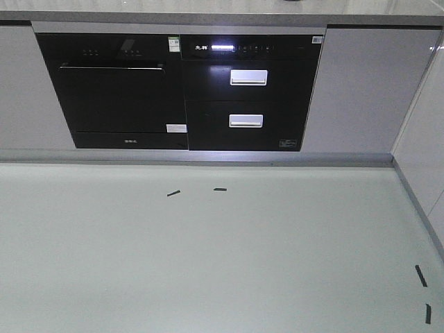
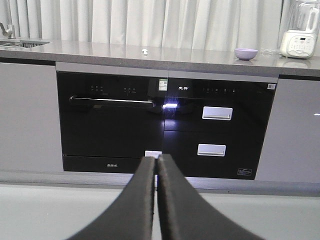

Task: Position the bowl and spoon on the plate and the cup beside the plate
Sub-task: 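Drive the base forward toward the grey counter with both grippers closed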

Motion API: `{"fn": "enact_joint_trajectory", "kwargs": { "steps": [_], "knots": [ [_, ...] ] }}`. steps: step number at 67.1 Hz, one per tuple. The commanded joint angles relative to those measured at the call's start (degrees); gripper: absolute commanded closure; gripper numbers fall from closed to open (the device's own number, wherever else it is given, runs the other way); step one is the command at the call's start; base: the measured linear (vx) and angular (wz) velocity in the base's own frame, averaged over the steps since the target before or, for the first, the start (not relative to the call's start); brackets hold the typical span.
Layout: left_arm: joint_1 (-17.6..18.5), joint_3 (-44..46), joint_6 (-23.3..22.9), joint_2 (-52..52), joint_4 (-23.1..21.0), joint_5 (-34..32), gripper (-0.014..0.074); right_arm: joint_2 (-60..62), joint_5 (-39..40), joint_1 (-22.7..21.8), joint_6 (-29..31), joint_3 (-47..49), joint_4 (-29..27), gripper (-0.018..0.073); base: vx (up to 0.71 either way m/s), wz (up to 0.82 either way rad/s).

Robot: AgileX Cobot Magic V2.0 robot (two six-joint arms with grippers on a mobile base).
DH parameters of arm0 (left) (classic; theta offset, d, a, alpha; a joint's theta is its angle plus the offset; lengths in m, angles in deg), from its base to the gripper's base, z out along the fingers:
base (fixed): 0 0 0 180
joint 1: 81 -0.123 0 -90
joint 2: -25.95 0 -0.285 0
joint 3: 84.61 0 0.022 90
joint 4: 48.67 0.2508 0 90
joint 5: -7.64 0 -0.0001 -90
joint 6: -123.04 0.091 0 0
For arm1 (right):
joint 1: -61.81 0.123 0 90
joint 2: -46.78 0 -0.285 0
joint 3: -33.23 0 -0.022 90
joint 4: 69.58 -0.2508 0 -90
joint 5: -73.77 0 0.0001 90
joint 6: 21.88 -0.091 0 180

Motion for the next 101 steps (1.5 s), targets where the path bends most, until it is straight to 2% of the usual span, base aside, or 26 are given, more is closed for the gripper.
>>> {"fn": "enact_joint_trajectory", "kwargs": {
  "steps": [1,101],
  "knots": [
    [0.17,-1.50,-0.40,0.86,-0.11,-4.67,0.0603,0.52,4.20,-0.27,0.53,-0.47,0.35,0.0561,0.08,0.03],
    [0.17,-1.50,-0.40,0.86,-0.11,-4.67,0.0603,0.52,4.20,-0.27,0.53,-0.47,0.35,0.0561,0.12,-0.01]
  ]
}}
